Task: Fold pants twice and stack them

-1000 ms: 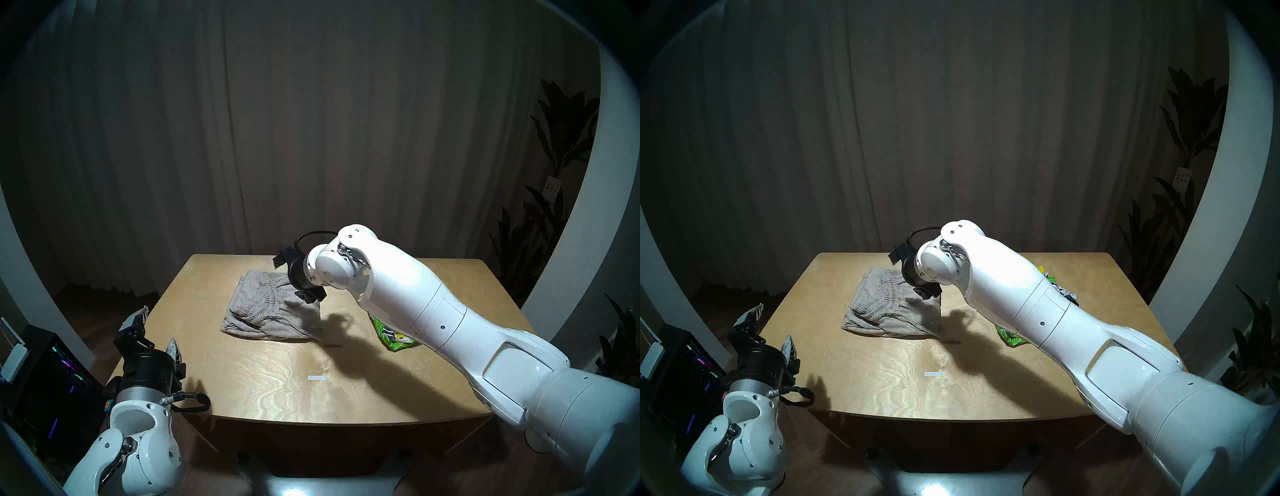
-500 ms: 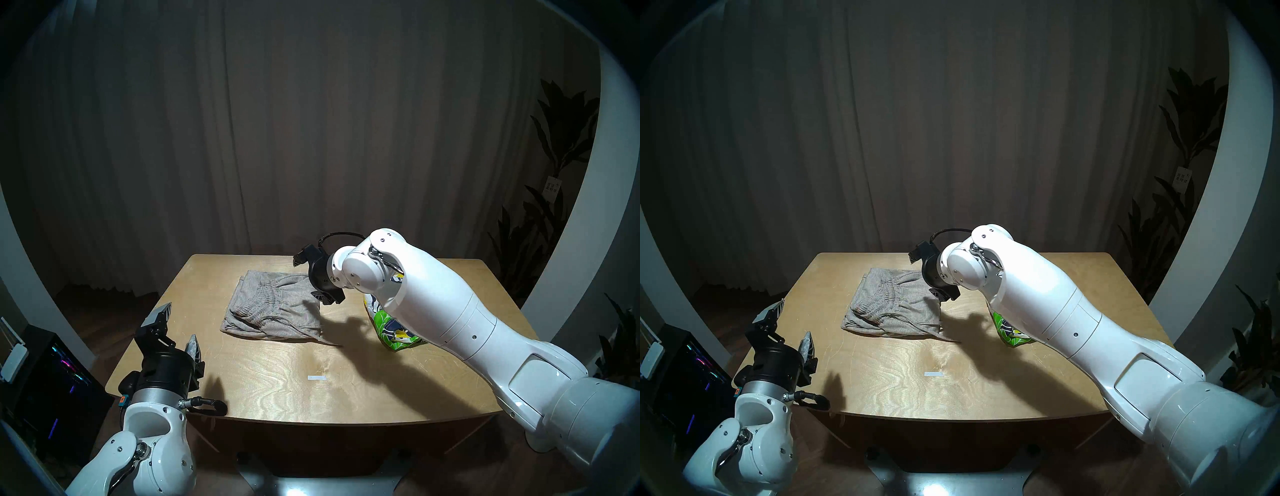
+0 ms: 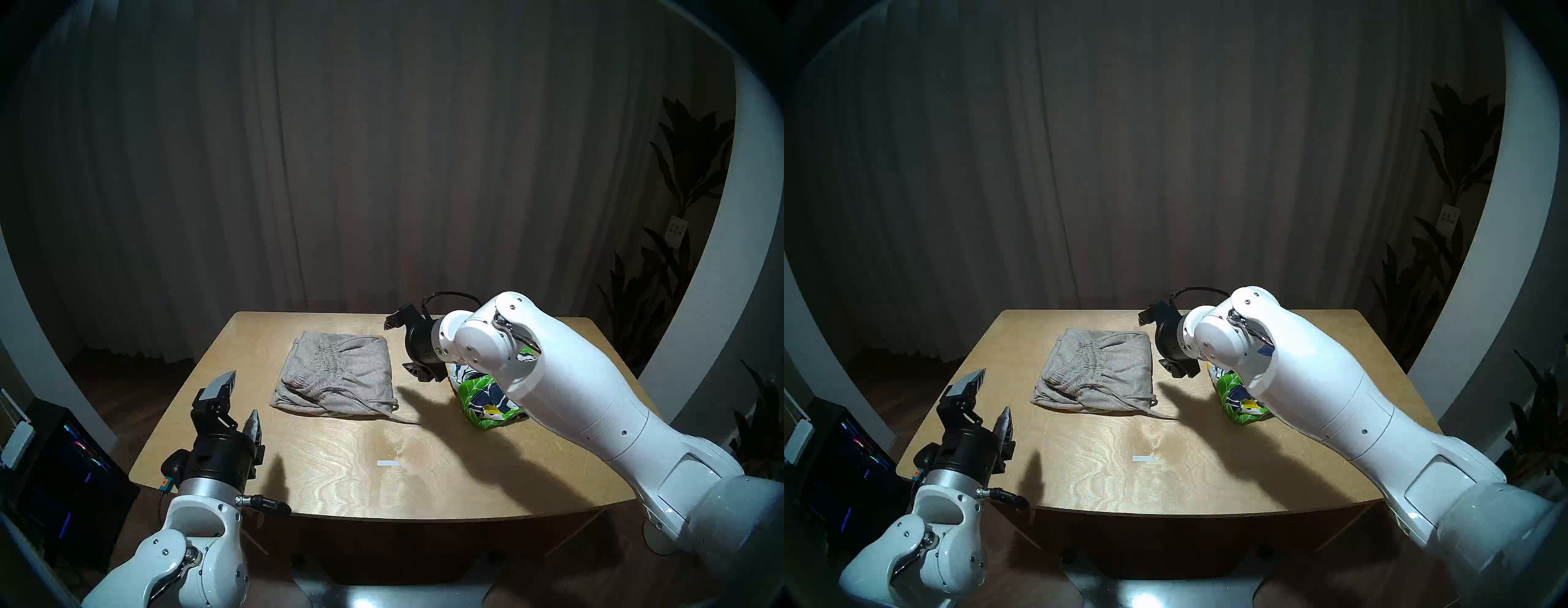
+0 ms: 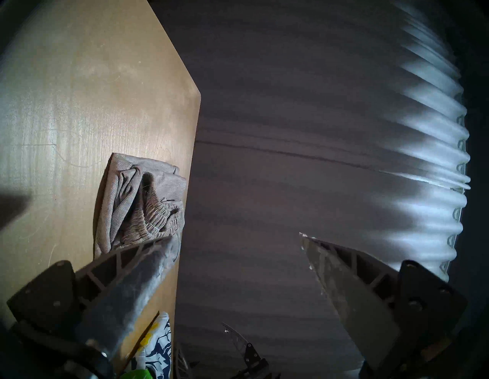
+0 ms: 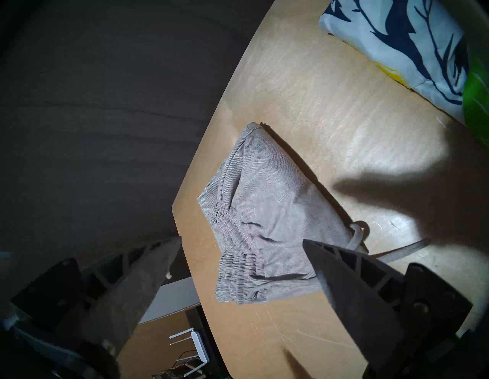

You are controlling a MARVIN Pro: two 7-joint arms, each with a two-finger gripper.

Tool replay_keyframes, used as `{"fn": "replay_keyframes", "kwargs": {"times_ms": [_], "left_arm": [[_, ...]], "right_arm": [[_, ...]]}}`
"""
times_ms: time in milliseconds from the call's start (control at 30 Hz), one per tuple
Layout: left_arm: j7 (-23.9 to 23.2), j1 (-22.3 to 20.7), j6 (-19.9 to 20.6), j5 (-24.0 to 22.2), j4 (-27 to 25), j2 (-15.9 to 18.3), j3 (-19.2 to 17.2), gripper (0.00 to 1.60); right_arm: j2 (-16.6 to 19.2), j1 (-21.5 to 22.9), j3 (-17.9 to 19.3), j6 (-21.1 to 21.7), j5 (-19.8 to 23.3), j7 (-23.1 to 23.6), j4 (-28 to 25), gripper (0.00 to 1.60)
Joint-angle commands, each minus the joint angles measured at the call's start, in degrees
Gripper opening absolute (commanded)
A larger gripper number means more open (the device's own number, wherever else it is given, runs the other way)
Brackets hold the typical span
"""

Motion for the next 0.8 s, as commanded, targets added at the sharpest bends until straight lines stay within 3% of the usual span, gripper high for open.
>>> {"fn": "replay_keyframes", "kwargs": {"times_ms": [0,133,500,767], "left_arm": [[-0.9,-3.2,1.5,2.7,1.2,2.6,-0.3,1.6],[-1.0,-4.9,2.9,3.6,3.2,3.6,-0.2,1.6],[-1.5,-7.0,6.0,3.4,6.6,4.1,0.3,1.6],[-2.4,-9.1,9.3,1.6,9.6,3.6,0.6,1.6]], "right_arm": [[4.7,-3.5,3.4,-1.7,1.2,1.8,-6.3,1.6],[7.4,-7.1,5.4,-3.3,2.6,2.9,-10.9,1.6],[12.8,-14.7,7.4,-8.7,6.1,4.5,-16.6,1.6],[16.1,-22.2,11.0,-14.6,8.7,8.6,-21.7,1.6]]}}
